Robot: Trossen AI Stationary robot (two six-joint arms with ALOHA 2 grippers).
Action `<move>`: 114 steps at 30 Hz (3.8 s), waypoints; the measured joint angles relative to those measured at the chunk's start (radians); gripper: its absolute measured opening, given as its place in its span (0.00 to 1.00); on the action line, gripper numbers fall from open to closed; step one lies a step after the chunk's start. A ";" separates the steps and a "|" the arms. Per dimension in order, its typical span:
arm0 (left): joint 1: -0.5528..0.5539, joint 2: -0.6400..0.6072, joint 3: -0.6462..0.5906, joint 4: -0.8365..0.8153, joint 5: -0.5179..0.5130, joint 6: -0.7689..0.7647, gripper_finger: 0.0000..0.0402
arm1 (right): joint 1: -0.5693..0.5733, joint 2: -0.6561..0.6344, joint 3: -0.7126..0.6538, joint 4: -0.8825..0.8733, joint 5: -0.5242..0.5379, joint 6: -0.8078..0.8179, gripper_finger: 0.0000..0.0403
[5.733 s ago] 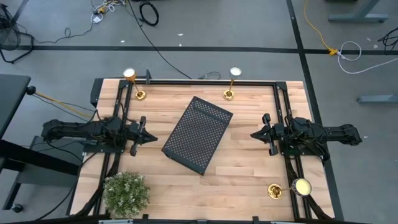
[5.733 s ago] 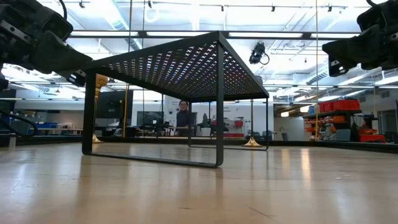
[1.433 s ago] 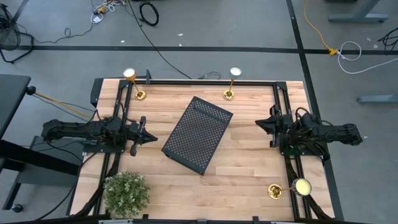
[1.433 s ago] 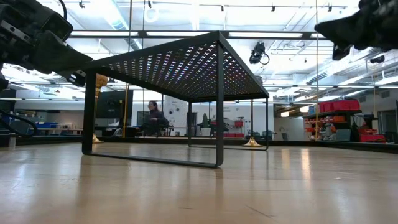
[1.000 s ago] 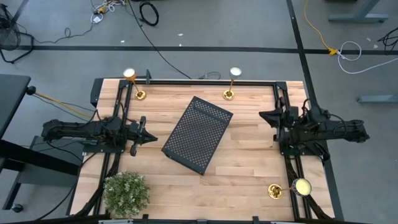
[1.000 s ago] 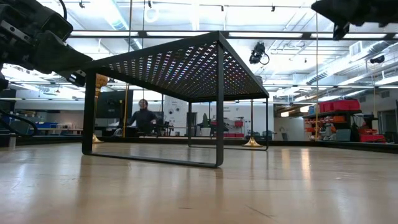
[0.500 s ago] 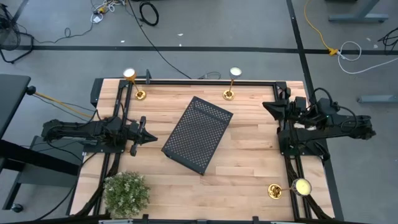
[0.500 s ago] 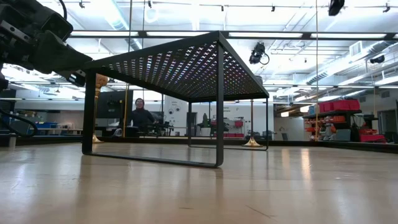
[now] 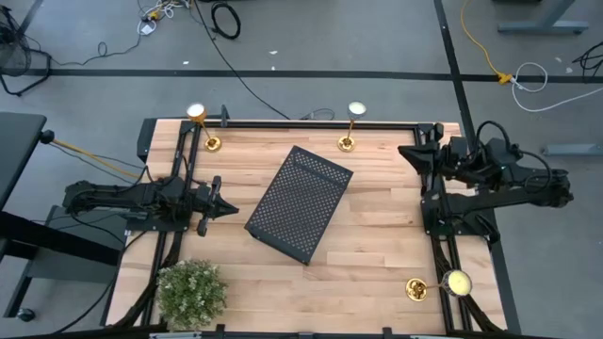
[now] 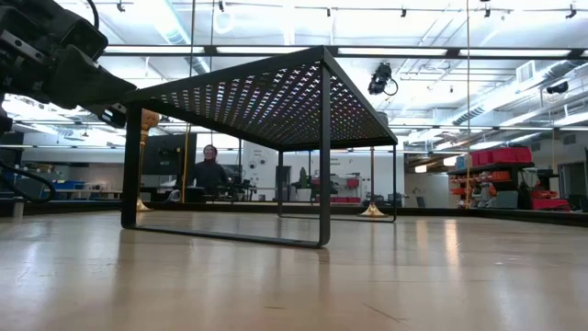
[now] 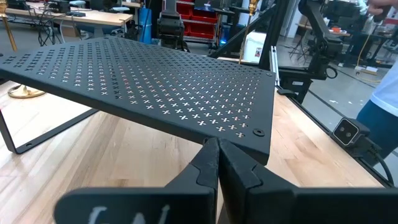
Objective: Stock candles on shelf
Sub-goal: Put the blue scented candle on the shelf
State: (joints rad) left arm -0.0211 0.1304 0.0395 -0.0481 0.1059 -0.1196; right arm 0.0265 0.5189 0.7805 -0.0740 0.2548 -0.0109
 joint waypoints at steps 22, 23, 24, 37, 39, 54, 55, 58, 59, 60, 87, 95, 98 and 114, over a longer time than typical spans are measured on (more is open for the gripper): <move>0.000 0.000 0.000 0.000 0.000 0.000 0.04 | 0.000 0.050 0.107 -0.173 0.157 -0.013 0.04; 0.000 0.000 0.000 0.000 0.000 0.000 0.03 | 0.000 0.050 0.107 -0.185 0.157 -0.024 0.04; 0.000 0.000 0.000 0.000 0.000 0.000 0.03 | 0.000 0.050 0.107 -0.194 0.157 -0.038 0.04; 0.000 0.000 0.000 0.000 0.000 0.000 0.03 | 0.000 0.052 0.107 -0.206 0.147 -0.077 0.04; 0.000 0.000 0.000 0.000 0.000 0.000 0.04 | 0.000 0.052 0.107 -0.205 0.148 -0.076 0.04; 0.000 0.000 0.000 0.000 0.000 0.000 0.04 | 0.000 0.058 0.107 -0.234 0.148 -0.076 0.04; 0.000 0.000 0.000 0.000 0.000 0.000 0.04 | 0.000 0.060 0.107 -0.239 0.148 -0.076 0.04; 0.000 0.000 0.000 0.000 0.000 0.000 0.04 | 0.000 0.063 0.107 -0.257 0.148 -0.076 0.04; 0.000 0.000 0.000 0.000 0.000 0.000 0.03 | 0.000 0.064 0.107 -0.263 0.148 -0.076 0.04; 0.000 0.000 0.000 0.000 0.000 0.000 0.03 | 0.000 0.064 0.107 -0.270 0.148 -0.076 0.04; 0.000 0.000 0.000 0.000 0.000 0.000 0.03 | -0.368 0.161 0.107 -0.463 -0.018 0.026 0.04; 0.000 0.000 0.000 0.000 0.000 0.000 0.03 | -0.409 0.241 0.107 -0.468 -0.036 0.012 0.04; 0.000 0.000 0.000 0.000 0.000 0.000 0.03 | -0.416 0.269 0.107 -0.467 -0.038 0.032 0.05; 0.000 0.000 0.000 0.000 0.000 0.000 0.04 | -0.420 0.390 0.107 -0.444 0.065 0.161 0.52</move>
State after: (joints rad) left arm -0.0209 0.1306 0.0399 -0.0479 0.1059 -0.1196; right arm -0.3936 0.9091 0.8875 -0.5182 0.3195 0.1502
